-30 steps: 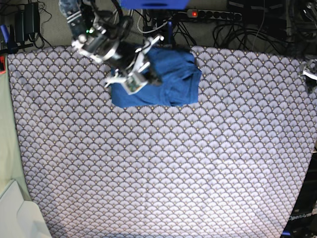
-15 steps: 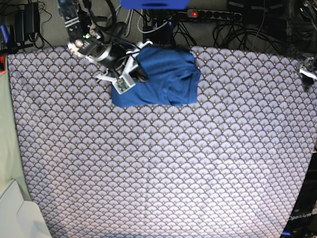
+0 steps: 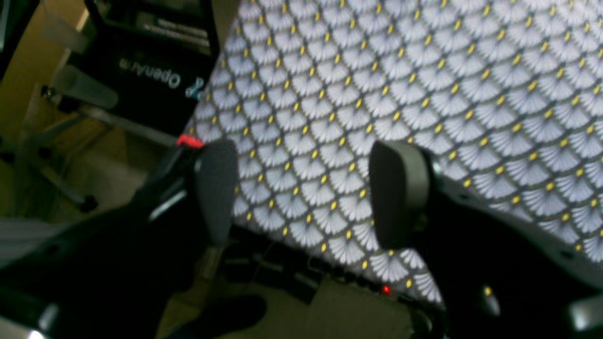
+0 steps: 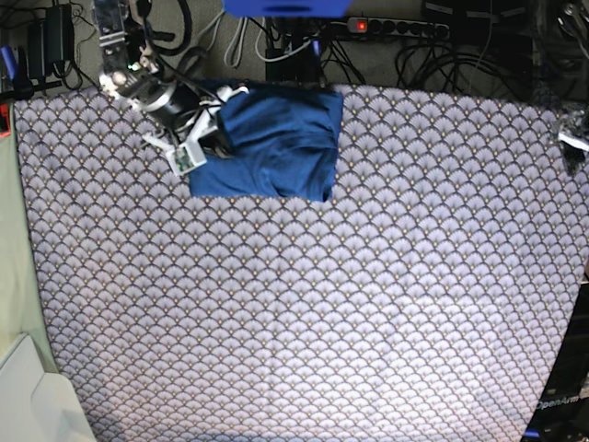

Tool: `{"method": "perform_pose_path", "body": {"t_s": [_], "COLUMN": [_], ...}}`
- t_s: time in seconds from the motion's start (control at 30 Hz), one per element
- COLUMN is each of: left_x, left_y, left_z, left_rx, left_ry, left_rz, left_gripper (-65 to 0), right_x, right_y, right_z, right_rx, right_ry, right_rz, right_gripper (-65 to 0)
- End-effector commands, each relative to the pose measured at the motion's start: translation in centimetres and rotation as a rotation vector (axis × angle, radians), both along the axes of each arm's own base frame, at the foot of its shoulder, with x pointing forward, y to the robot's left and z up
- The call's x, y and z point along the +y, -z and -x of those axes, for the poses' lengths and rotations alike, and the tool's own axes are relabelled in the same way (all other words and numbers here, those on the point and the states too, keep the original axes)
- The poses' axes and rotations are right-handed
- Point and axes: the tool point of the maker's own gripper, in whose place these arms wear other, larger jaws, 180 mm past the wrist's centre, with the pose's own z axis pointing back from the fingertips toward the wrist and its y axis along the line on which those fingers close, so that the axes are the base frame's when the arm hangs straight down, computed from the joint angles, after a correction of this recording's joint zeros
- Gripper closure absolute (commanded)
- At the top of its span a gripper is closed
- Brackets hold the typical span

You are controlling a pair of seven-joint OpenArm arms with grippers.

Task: Fold the T-shirt properly
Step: 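Release the fabric and withdraw the right gripper from the stack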

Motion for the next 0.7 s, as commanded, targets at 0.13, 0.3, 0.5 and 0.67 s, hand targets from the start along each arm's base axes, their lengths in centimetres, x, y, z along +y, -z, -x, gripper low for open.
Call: {"method": "perform_pose_path", "body": {"t_s": [0.13,0.3,0.5,0.67], "left_x": [-0.9,-2.5,-7.4,-14.8], "left_y": [-0.5,0.4,2.2,4.2], "left_z": [-0.8,-1.3,-2.0,-3.2], "left_rx": [-0.015,0.004,0.056,0.117], "left_ry": [0.044,0.092,0.309,0.575], "left_rz": [-0.010,0.011,0.043,0.107], "left_gripper": [-42.7,-43.0,-43.0,-43.2], "right_x": [1.9,2.8,0.7,-2.8], "right_y": [-3.2,-7.3,-7.8,-7.8], "right_z": [0.3,-0.4,-1.2,-2.1], "right_rx": [-0.084,-0.196,-0.203,-0.208], "right_ry": [-0.105,-0.142,-0.088,-0.007], "right_rz": [-0.036,-0.046,0.001,0.054], "right_gripper": [0.0,-0.4,-7.6,-24.6]}}
